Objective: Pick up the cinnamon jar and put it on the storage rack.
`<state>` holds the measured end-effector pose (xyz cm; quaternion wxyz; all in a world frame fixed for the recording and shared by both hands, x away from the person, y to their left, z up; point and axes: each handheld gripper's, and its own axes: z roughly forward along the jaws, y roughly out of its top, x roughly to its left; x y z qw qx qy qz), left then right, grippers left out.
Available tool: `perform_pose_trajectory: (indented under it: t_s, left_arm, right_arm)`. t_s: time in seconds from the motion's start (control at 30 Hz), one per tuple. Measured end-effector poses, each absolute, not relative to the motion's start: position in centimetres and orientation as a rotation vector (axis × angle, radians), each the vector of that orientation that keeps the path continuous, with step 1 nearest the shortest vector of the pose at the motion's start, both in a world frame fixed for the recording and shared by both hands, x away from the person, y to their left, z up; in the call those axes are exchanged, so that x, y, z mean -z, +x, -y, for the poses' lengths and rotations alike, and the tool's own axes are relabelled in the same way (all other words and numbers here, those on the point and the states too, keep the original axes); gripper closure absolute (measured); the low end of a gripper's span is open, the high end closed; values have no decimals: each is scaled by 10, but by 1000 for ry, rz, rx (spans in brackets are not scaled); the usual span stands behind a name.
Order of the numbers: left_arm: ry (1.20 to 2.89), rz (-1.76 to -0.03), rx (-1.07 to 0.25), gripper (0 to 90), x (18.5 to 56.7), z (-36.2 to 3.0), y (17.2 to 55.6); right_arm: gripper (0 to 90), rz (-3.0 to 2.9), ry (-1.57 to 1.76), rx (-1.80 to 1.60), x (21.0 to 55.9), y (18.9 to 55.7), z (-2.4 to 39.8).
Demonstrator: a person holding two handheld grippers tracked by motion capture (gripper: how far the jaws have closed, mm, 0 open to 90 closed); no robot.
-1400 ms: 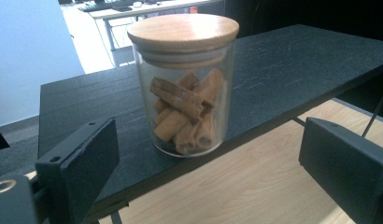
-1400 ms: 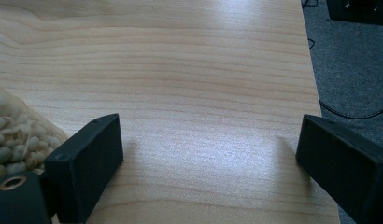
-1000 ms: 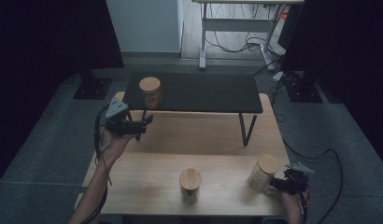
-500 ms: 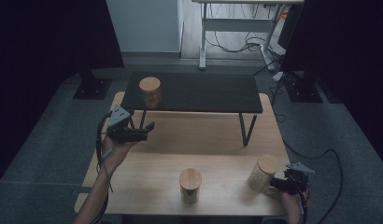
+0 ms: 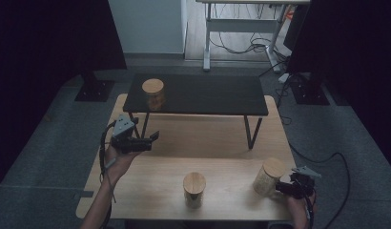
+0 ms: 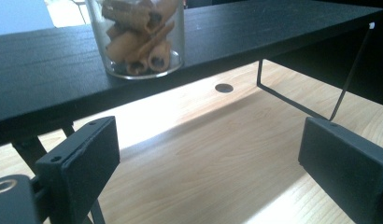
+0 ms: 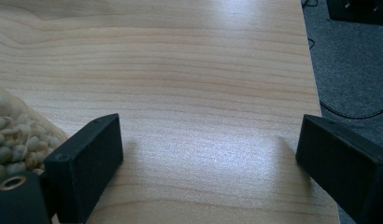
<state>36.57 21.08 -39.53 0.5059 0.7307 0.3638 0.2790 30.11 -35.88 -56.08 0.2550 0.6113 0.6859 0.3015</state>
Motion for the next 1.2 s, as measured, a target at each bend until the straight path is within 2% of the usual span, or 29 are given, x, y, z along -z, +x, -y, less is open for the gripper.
perform_pose_trajectory:
  t_s: [1.2]
  left_arm:
    - [1787,-885,-662,51,431,-212,344]
  right_arm:
    - [69,-1863,1659,-819,561,301,359]
